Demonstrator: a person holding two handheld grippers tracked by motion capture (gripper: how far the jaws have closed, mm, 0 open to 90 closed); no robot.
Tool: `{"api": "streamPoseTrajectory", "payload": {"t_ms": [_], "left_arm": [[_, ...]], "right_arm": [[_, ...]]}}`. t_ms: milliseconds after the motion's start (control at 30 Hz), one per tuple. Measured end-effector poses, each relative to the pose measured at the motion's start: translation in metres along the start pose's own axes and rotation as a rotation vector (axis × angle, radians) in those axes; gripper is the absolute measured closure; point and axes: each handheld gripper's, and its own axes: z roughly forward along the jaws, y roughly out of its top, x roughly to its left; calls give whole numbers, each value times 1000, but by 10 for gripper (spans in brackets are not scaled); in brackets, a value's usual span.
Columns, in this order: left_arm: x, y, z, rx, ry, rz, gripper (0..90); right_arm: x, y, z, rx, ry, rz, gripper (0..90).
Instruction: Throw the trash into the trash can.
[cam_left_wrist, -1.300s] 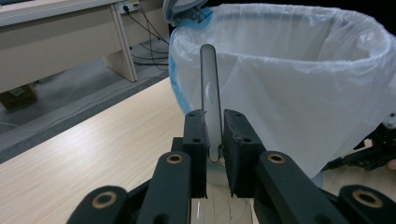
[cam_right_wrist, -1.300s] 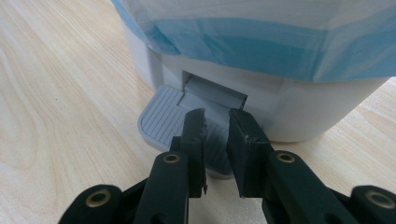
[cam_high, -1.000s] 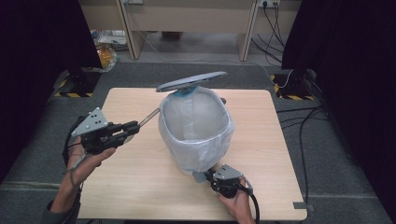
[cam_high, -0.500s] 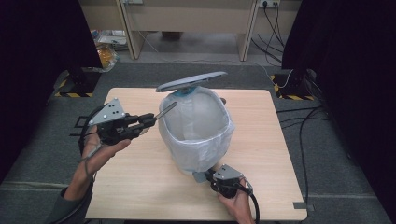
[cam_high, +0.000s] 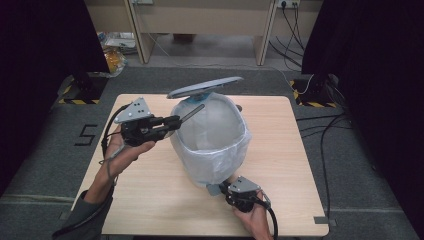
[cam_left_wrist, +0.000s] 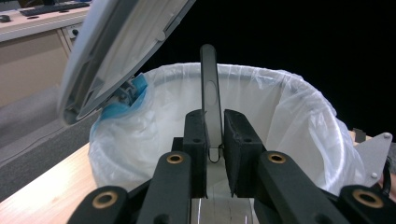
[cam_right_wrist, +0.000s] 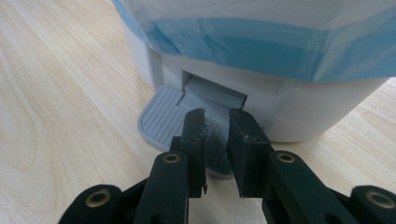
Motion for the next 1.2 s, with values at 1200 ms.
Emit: {"api": "streamPoseTrajectory", "payload": {"t_ms": [1200], "left_arm": [[-10, 13, 52, -10, -22, -4, 795]], "right_arm": [[0, 0, 0, -1, 0, -5, 763]]}}
